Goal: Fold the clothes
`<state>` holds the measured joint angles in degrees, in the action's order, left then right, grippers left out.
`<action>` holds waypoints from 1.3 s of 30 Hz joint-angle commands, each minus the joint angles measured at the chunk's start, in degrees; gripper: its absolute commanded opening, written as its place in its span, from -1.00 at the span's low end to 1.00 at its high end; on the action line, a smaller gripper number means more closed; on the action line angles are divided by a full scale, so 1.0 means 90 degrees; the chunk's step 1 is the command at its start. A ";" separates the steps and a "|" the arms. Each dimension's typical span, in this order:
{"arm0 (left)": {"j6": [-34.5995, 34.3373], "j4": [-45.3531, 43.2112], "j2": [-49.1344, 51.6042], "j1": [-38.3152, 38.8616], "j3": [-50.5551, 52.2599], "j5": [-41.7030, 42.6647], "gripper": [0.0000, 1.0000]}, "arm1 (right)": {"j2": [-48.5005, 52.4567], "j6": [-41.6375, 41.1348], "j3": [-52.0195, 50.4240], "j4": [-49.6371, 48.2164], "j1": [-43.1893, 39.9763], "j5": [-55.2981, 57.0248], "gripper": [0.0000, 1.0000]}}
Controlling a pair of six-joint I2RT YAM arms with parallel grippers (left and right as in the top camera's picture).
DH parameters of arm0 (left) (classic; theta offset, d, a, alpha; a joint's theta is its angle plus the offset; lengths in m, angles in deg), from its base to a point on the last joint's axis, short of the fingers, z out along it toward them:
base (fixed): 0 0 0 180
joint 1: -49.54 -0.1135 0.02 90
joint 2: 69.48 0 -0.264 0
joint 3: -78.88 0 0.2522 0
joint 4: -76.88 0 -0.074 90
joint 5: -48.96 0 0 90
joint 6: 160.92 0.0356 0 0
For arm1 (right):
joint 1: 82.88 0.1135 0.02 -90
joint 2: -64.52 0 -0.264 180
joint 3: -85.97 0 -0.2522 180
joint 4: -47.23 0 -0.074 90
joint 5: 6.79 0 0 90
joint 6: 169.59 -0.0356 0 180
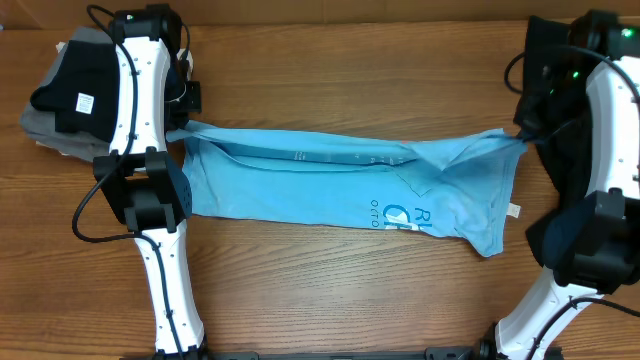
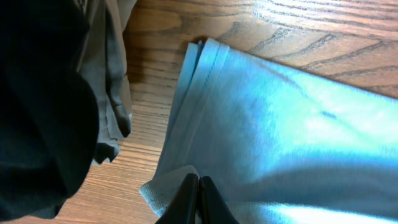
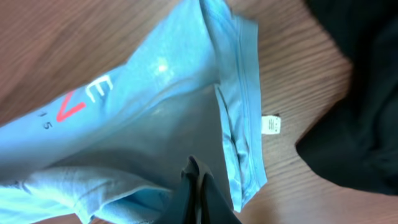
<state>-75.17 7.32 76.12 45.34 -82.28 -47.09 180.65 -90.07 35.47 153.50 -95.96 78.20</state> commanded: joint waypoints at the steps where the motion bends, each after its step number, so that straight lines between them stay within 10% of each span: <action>1: 0.0102 0.0017 -0.0265 0.0012 -0.0124 -0.0007 -0.92 | -0.0185 -0.0029 -0.0797 -0.0301 -0.0007 -0.0022 -0.92; 20: 0.0364 0.0019 -0.0265 0.0053 0.1542 -0.0104 -0.92 | -0.0180 -0.0146 -0.2152 -0.1336 -0.0027 -0.0066 -0.92; 21: 0.0440 0.0017 -0.0265 0.0051 0.1632 -0.0114 -0.86 | -0.0182 -0.0146 -0.2152 -0.1319 -0.0024 -0.0066 -0.92; 24: 0.0597 0.0019 -0.0265 0.0053 0.1761 -0.0112 0.32 | -0.0182 -0.0126 -0.2154 -0.1292 -0.0024 -0.0063 -0.68; 26: 0.0622 0.0019 -0.0265 0.0053 0.1770 -0.0114 0.75 | -0.0180 0.0032 -0.2152 -0.1243 -0.0027 -0.0063 -0.38; 29: 0.0673 0.0019 -0.0274 0.0051 0.1751 -0.0143 0.95 | -0.0182 0.0197 -0.2152 -0.1146 -0.0044 -0.0049 -0.05; 39: 0.0668 0.0017 -0.1345 0.0056 0.1360 -0.0209 1.00 | -0.0413 0.0702 -0.1013 -0.0724 -0.0204 -0.0840 -0.03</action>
<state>-70.43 7.28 72.38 45.45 -66.65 -48.00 180.65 -86.90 20.04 146.44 -97.51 74.50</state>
